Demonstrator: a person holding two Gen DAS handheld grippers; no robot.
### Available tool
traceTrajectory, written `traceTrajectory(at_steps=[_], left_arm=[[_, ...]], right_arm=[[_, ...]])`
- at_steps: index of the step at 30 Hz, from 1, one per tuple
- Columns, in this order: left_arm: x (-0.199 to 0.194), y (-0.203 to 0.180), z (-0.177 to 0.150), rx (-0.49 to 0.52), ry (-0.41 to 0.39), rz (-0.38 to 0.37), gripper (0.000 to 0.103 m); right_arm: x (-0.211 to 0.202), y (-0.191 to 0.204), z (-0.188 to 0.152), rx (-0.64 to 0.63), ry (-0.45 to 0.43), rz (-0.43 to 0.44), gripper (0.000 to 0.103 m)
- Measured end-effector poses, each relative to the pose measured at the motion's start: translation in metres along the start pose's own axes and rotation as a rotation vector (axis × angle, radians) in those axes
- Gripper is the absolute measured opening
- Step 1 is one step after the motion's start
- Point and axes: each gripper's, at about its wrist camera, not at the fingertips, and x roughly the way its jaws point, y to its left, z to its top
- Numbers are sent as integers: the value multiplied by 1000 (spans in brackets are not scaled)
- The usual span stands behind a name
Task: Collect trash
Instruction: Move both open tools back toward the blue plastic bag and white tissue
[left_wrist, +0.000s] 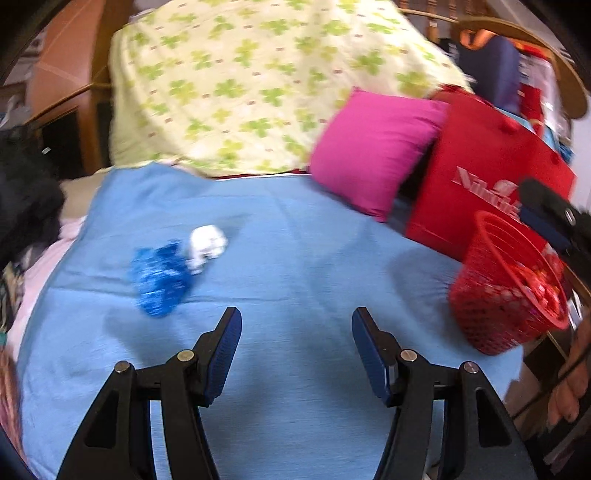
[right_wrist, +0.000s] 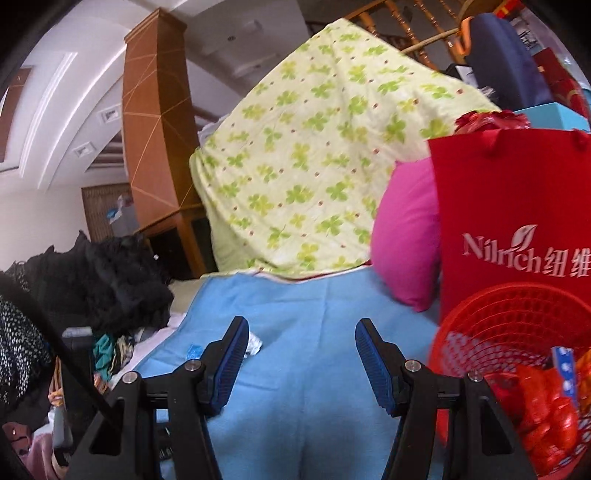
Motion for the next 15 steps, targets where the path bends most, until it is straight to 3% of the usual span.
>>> traceTrajectory(at_steps=[6,15], left_arm=[[1,62,4,-96,-3,153,63],[21,151,1,-300,68,307,63]], right_arm=[[23,17,-11,2,72,19,65],[63,44,-31,-42,208,58,65]])
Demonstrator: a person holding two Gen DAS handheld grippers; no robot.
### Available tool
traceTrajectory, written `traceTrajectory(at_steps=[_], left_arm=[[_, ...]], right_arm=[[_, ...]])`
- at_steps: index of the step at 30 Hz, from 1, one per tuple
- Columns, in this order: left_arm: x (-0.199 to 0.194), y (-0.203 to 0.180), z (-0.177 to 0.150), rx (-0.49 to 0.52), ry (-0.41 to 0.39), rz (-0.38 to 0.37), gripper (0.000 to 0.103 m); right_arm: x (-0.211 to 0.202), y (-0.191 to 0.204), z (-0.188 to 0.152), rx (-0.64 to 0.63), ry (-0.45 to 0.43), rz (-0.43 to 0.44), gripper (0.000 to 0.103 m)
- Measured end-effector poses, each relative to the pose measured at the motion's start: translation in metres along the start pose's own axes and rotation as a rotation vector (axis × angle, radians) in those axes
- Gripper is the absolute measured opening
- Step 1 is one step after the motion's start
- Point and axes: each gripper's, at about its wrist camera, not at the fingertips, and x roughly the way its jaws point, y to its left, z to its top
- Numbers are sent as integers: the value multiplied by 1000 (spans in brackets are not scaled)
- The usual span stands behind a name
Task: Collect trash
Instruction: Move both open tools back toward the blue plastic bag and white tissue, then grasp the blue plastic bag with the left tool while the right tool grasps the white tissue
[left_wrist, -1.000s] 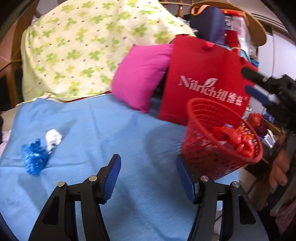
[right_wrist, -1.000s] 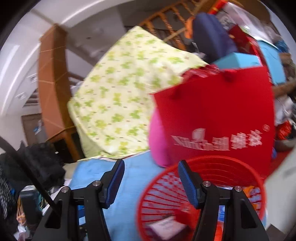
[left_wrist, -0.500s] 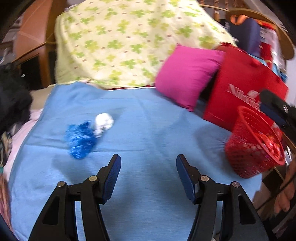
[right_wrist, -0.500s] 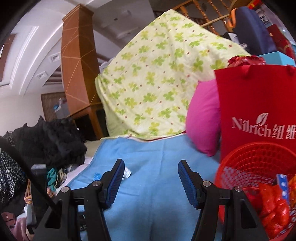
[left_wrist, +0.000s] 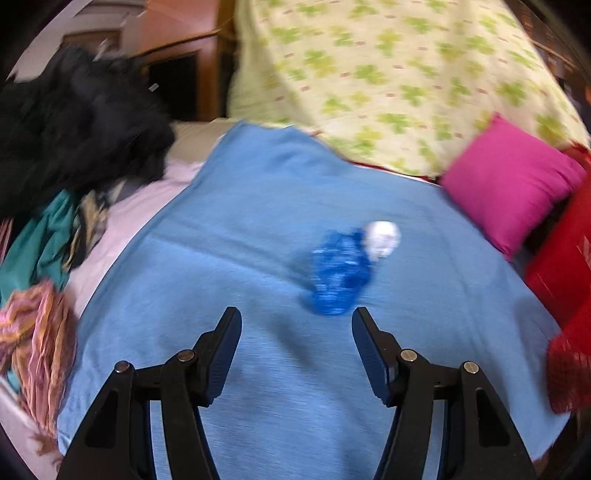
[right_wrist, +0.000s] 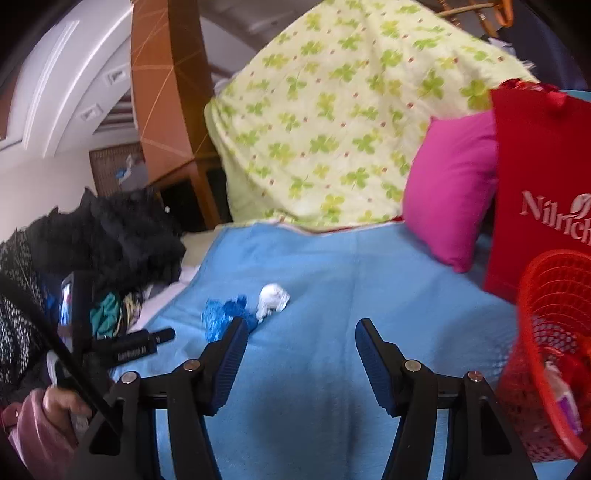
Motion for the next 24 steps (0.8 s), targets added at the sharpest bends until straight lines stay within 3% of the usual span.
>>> traceTrajectory(at_steps=[3,12,18,24], left_arm=[[6,17,3,-66,16,7,63],[23,26,14,-126,48,17,63],[28,31,21,-121,53,21,63],[38,29,29,-85,51,35,63]], right_arm=[[26,6,-2,0,64,16,65],[130,19,16,87,236,106,65],[224,15,39,243,329,130,65],[308,7,37,439,441,132,65]])
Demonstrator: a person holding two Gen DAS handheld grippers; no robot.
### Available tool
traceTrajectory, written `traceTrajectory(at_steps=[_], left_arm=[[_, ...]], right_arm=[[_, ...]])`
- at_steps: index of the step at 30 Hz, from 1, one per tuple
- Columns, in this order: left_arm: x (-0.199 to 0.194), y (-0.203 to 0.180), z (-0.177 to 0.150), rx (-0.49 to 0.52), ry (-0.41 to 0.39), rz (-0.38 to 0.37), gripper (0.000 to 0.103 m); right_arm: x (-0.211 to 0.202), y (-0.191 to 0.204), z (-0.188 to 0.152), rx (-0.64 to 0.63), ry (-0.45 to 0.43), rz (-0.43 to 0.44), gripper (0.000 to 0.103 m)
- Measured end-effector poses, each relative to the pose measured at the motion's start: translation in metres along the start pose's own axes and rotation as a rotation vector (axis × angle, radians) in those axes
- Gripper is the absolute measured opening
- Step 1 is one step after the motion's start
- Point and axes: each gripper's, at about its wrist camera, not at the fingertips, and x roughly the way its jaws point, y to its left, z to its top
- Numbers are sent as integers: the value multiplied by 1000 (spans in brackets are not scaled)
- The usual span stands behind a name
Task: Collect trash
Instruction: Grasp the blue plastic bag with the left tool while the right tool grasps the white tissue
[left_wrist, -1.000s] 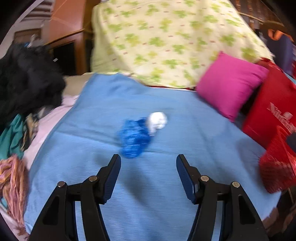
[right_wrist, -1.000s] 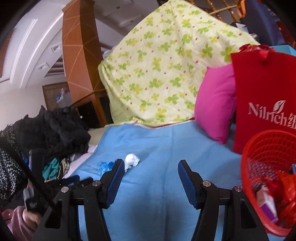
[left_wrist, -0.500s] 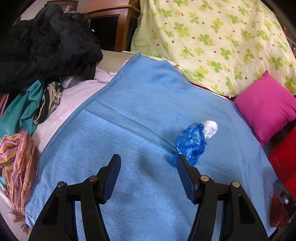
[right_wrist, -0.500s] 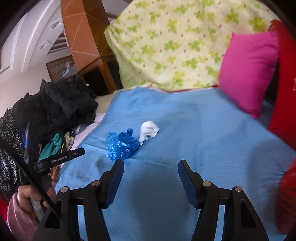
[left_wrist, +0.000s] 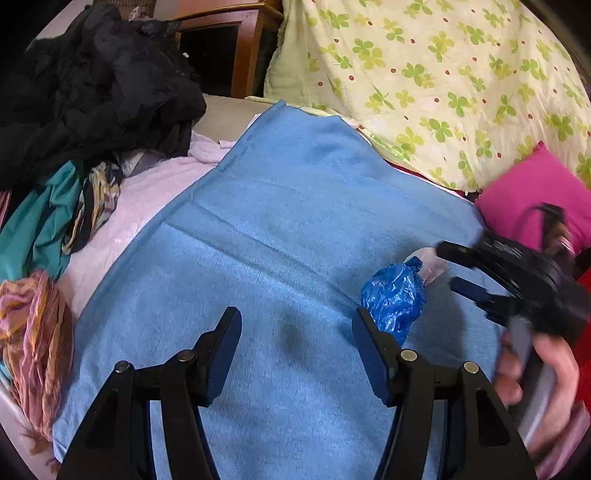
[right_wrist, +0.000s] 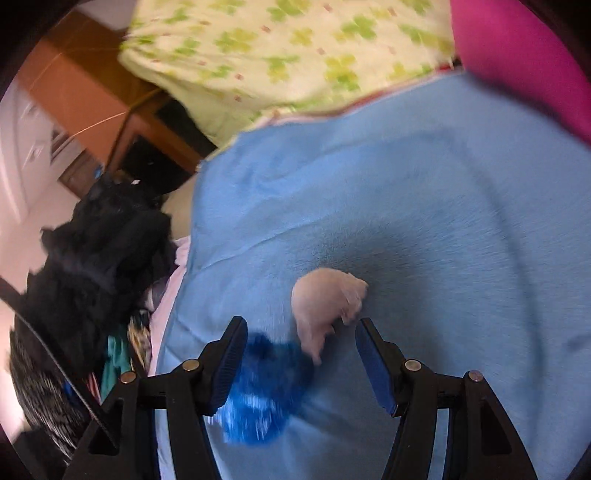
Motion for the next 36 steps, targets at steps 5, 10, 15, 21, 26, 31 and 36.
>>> traceTrajectory(at_steps=[5,10,15,21,26,31,36], left_arm=[[9,-10,3,64,-5,-17,63],[23,-31,2,124,14,-132,63],[38,-53,3,121,39,-220,64],[61,-67,3,94,74,-234,66],[78,-67,-5,76,93,-246,38],[56,-80,-12,135,63,-213,8],[1,-87,-23,169,-34,-249,8]], right_arm=[[36,-7,11,52,11,-86,49],[20,-18,8,22,-39,-75,34],[-45,-32,-9,-17,-103,-51,34],[-128,-42,-59,-84,-124,-32,34],[-177,-51,-108,-130,-151,-39,34],[-215,-63,-139,-156,-203,-73,34],[-254,-73,-145,-135,-276,-52,34]])
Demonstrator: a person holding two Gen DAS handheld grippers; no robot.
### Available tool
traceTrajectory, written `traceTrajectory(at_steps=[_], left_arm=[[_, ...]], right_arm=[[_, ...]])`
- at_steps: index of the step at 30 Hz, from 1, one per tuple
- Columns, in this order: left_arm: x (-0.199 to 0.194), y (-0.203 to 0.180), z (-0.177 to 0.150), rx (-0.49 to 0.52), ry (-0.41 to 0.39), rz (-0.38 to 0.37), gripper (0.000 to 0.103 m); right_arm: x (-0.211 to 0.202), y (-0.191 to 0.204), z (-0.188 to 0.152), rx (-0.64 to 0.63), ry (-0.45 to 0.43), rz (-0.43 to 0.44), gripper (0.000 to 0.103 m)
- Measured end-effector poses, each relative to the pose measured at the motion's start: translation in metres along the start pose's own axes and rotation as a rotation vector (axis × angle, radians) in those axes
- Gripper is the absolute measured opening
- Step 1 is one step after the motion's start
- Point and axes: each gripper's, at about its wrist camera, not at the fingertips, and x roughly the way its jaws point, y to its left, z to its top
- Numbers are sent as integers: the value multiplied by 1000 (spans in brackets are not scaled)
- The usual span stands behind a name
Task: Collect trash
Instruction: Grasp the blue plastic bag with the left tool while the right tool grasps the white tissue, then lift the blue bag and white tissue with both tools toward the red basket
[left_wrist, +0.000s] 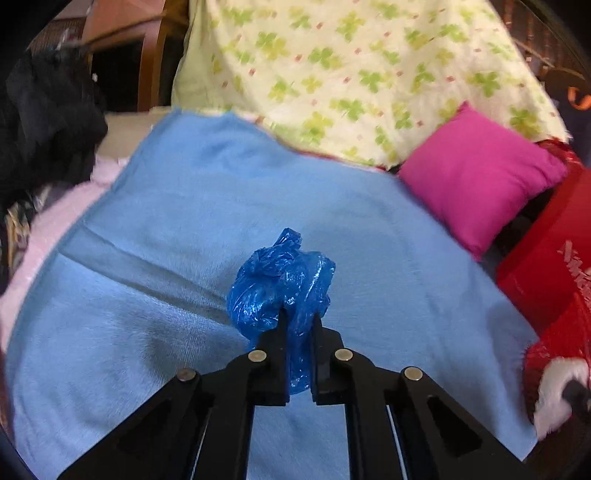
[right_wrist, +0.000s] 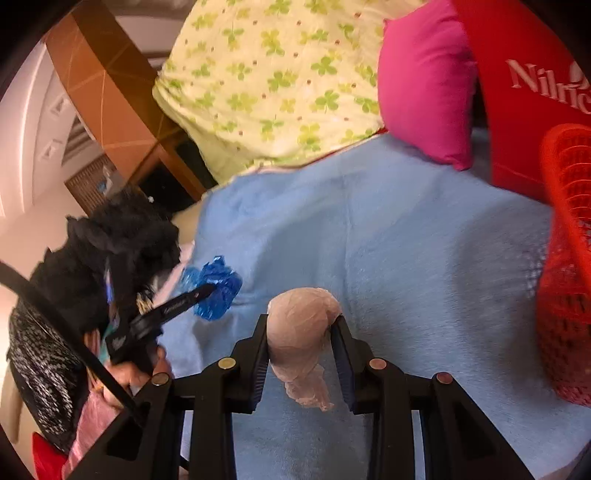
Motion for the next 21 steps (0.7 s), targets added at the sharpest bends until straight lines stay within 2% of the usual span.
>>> traceTrajectory(at_steps=[3,6,10,14,21], left_arm=[[-38,-15,-13,37,-52,-33,8],[-60,-29,-22,61,-77,-76,8],[-88,-50,-37,114,-125,-80,8],[-103,-73,-48,144,-143,-46,8],[-101,-110,-53,233,-155,29,8]], right_arm=[[-19,-4,1,-3,-40,-13,34],[-38,-8,0,-1,-71,-12,34],[-58,-9,1,-13,-107,-16,34],[-66,-14,3,-27,-130,-30,34],[-63,-19,3,-29,-117,-45,34]])
